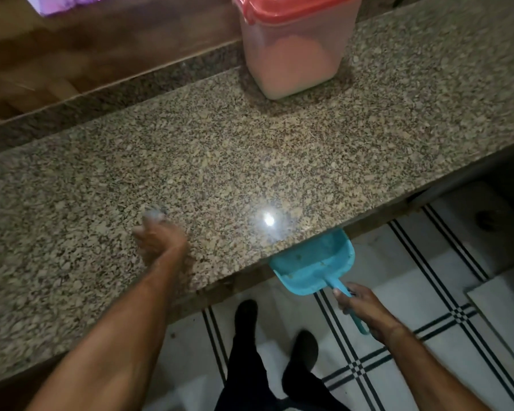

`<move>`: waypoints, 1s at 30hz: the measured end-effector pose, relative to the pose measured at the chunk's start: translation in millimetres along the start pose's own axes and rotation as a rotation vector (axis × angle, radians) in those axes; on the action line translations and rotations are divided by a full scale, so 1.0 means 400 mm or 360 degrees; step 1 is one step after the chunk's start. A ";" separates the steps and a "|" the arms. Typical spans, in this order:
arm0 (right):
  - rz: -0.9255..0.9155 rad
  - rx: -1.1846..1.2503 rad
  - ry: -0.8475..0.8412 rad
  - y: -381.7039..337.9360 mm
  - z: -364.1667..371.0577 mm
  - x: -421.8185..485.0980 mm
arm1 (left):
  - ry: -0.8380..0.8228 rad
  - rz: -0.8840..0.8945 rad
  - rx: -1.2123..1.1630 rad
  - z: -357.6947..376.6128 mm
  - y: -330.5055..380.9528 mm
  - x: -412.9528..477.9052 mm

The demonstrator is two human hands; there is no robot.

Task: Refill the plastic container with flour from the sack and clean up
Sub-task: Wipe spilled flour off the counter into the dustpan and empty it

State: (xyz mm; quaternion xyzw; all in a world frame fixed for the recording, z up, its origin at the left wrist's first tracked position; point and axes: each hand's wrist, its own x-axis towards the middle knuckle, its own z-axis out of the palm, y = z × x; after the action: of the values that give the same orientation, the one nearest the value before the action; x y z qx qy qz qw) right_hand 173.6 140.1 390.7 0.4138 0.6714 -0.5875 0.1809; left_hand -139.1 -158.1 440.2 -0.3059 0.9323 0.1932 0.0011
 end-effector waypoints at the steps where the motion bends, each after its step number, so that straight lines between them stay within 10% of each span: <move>1: 0.0007 0.0001 0.0005 -0.002 0.007 -0.001 | -0.0023 -0.0008 0.0005 0.013 0.010 -0.005; 7: 0.0091 0.0075 0.0050 -0.048 0.066 -0.014 | -0.0885 0.1472 -0.0322 0.052 0.183 -0.258; 16: 0.0161 0.0234 0.0214 -0.081 0.132 -0.012 | -0.0108 0.0458 0.0045 0.111 0.189 0.233; 20: 0.0204 0.0307 0.0281 -0.087 0.151 -0.016 | -0.0176 0.1158 0.0151 0.166 0.285 0.074; 24: 0.0277 0.0403 0.0382 -0.082 0.146 -0.033 | -0.0793 0.1796 -0.0083 0.167 0.380 -0.117; 30: 0.0334 0.0345 0.0410 -0.043 0.118 -0.062 | -0.0474 0.0937 -0.0161 0.205 0.482 0.165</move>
State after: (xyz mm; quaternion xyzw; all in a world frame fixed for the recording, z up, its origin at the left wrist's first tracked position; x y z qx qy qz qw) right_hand 163.6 87.9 408.3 0.5702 0.5751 -0.5766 0.1081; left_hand -312.5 -23.7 425.6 0.0086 0.9595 0.2737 0.0664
